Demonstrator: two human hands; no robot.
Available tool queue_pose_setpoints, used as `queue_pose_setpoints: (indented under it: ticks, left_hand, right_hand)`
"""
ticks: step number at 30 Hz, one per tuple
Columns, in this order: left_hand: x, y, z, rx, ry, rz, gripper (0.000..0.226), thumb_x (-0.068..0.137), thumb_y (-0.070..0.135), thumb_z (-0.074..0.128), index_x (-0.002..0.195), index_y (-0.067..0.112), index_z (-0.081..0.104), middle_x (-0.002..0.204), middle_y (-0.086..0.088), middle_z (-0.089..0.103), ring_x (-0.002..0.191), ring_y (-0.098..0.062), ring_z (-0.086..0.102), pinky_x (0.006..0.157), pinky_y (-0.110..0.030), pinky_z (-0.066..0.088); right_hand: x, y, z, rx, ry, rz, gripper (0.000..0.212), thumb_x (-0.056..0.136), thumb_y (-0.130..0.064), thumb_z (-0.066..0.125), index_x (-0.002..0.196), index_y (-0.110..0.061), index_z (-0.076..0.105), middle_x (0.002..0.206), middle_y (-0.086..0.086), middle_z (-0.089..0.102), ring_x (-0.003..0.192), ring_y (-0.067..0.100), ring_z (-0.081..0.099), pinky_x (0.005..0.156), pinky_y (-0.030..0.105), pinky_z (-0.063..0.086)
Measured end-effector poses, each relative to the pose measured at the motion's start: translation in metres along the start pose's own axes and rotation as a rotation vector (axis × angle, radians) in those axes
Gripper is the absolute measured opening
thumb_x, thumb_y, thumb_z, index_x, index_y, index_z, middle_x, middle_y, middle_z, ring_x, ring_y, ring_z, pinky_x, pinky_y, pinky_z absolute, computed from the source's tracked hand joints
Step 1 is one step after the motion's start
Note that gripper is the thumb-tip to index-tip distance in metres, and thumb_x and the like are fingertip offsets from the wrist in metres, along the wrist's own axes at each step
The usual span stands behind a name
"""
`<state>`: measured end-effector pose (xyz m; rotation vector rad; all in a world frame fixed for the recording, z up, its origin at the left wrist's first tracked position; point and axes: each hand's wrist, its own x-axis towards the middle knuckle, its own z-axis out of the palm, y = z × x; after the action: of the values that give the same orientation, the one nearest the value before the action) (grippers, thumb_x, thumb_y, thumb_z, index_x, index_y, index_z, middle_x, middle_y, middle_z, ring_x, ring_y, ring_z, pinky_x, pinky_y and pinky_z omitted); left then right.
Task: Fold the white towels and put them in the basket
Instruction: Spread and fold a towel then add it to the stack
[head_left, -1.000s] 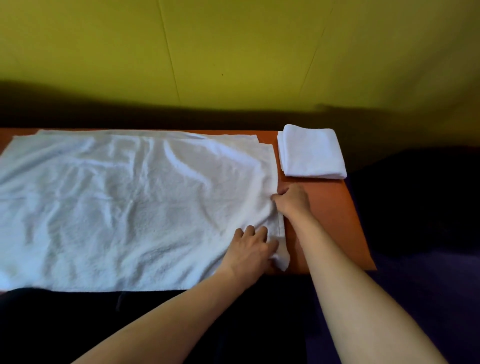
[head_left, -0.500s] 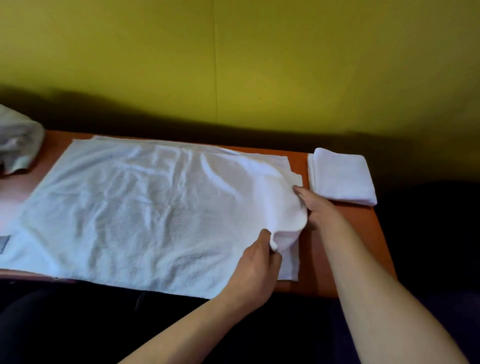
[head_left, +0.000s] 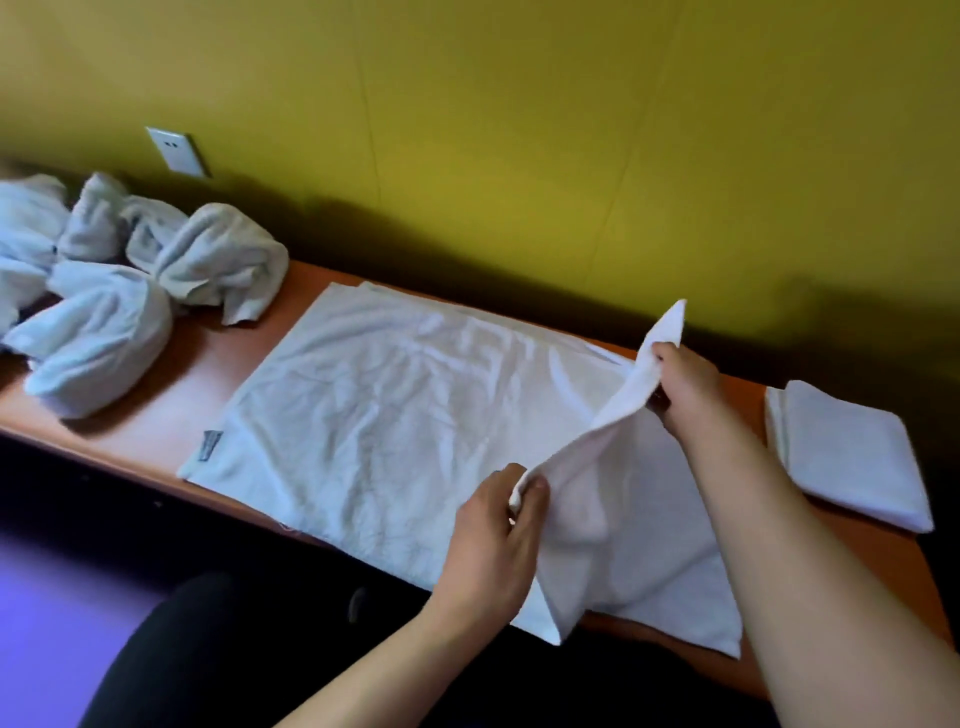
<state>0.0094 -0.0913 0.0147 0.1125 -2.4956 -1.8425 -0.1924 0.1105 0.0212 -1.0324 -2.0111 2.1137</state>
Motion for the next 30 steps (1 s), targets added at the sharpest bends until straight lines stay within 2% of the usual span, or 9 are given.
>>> queue_pose_setpoints:
  ticks: [3, 6, 9, 11, 15, 20, 24, 27, 30]
  left_hand:
    - [0.004, -0.018, -0.045, 0.031, 0.080, -0.031, 0.038, 0.102, 0.038, 0.052, 0.067, 0.024, 0.042, 0.071, 0.015, 0.045, 0.062, -0.006, 0.042, 0.060, -0.017, 0.033]
    - [0.008, -0.036, -0.088, 0.053, 0.124, -0.048, 0.036, 0.101, 0.033, 0.054, 0.066, 0.027, 0.045, 0.065, 0.015, 0.043, 0.060, -0.004, 0.040, 0.059, -0.017, 0.034]
    - [0.011, -0.053, -0.128, 0.005, 0.154, -0.081, 0.015, 0.099, 0.028, 0.054, 0.086, 0.025, 0.061, 0.066, 0.012, 0.053, 0.061, -0.004, 0.046, 0.059, -0.015, 0.039]
    - [0.014, -0.063, -0.151, -0.031, 0.186, -0.104, 0.008, 0.098, 0.028, 0.055, 0.095, 0.029, 0.062, 0.075, 0.008, 0.064, 0.066, -0.007, 0.055, 0.061, -0.014, 0.042]
    - [0.019, -0.082, -0.192, -0.048, 0.278, -0.128, 0.010, 0.099, 0.035, 0.058, 0.093, 0.030, 0.063, 0.077, 0.008, 0.067, 0.071, -0.010, 0.061, 0.064, -0.020, 0.048]
    - [0.030, -0.101, -0.233, -0.115, 0.373, -0.170, 0.011, 0.099, 0.029, 0.061, 0.089, 0.028, 0.067, 0.076, 0.006, 0.072, 0.069, -0.015, 0.071, 0.065, -0.037, 0.059]
    - [0.046, -0.122, -0.261, -0.091, 0.477, -0.186, 0.013, 0.098, 0.024, 0.062, 0.086, 0.023, 0.066, 0.076, 0.002, 0.074, 0.065, -0.013, 0.072, 0.061, -0.025, 0.057]
    - [0.055, -0.142, -0.278, -0.041, 0.526, -0.227, 0.012, 0.097, 0.025, 0.063, 0.086, 0.023, 0.066, 0.075, 0.004, 0.074, 0.058, -0.007, 0.071, 0.053, -0.012, 0.049]
    - [0.061, -0.161, -0.289, 0.044, 0.556, -0.272, 0.013, 0.095, 0.026, 0.065, 0.082, 0.026, 0.065, 0.073, 0.020, 0.072, 0.056, 0.002, 0.067, 0.049, -0.007, 0.043]
  right_hand:
    - [-0.021, -0.007, 0.051, -0.006, -0.049, -0.076, 0.024, 0.095, -0.024, 0.059, 0.117, -0.017, 0.067, 0.092, 0.004, 0.065, 0.077, 0.019, 0.062, 0.059, 0.029, 0.050]
    - [-0.041, -0.009, 0.105, 0.018, -0.097, -0.100, 0.014, 0.097, -0.025, 0.059, 0.107, -0.020, 0.066, 0.081, 0.002, 0.062, 0.066, 0.017, 0.060, 0.054, 0.028, 0.050]
    - [-0.058, -0.005, 0.163, 0.002, -0.135, -0.114, 0.013, 0.097, -0.026, 0.058, 0.089, -0.019, 0.064, 0.075, 0.004, 0.059, 0.054, 0.016, 0.055, 0.046, 0.024, 0.049]
    - [-0.068, -0.001, 0.201, -0.018, -0.172, -0.123, 0.018, 0.098, -0.027, 0.057, 0.083, -0.018, 0.062, 0.074, 0.005, 0.058, 0.050, 0.016, 0.054, 0.045, 0.023, 0.048]
    - [-0.086, 0.008, 0.270, -0.076, -0.230, -0.175, 0.018, 0.097, -0.028, 0.056, 0.084, -0.018, 0.065, 0.073, 0.005, 0.061, 0.048, 0.014, 0.058, 0.046, 0.025, 0.050]
    - [-0.101, 0.012, 0.336, -0.172, -0.263, -0.309, 0.019, 0.097, -0.030, 0.053, 0.096, -0.019, 0.068, 0.085, 0.005, 0.065, 0.080, 0.025, 0.066, 0.072, 0.041, 0.057]
    - [-0.109, 0.015, 0.374, -0.146, -0.301, -0.313, 0.019, 0.101, -0.027, 0.052, 0.096, -0.016, 0.067, 0.070, 0.004, 0.060, 0.051, 0.016, 0.058, 0.043, 0.023, 0.048]
    - [-0.112, 0.027, 0.395, -0.167, -0.324, -0.282, 0.020, 0.103, -0.026, 0.050, 0.098, -0.014, 0.065, 0.069, 0.004, 0.058, 0.043, 0.012, 0.054, 0.040, 0.020, 0.045]
    - [-0.112, 0.044, 0.409, -0.210, -0.338, -0.244, 0.021, 0.103, -0.027, 0.049, 0.107, -0.013, 0.064, 0.075, 0.005, 0.061, 0.041, 0.010, 0.054, 0.042, 0.021, 0.047]
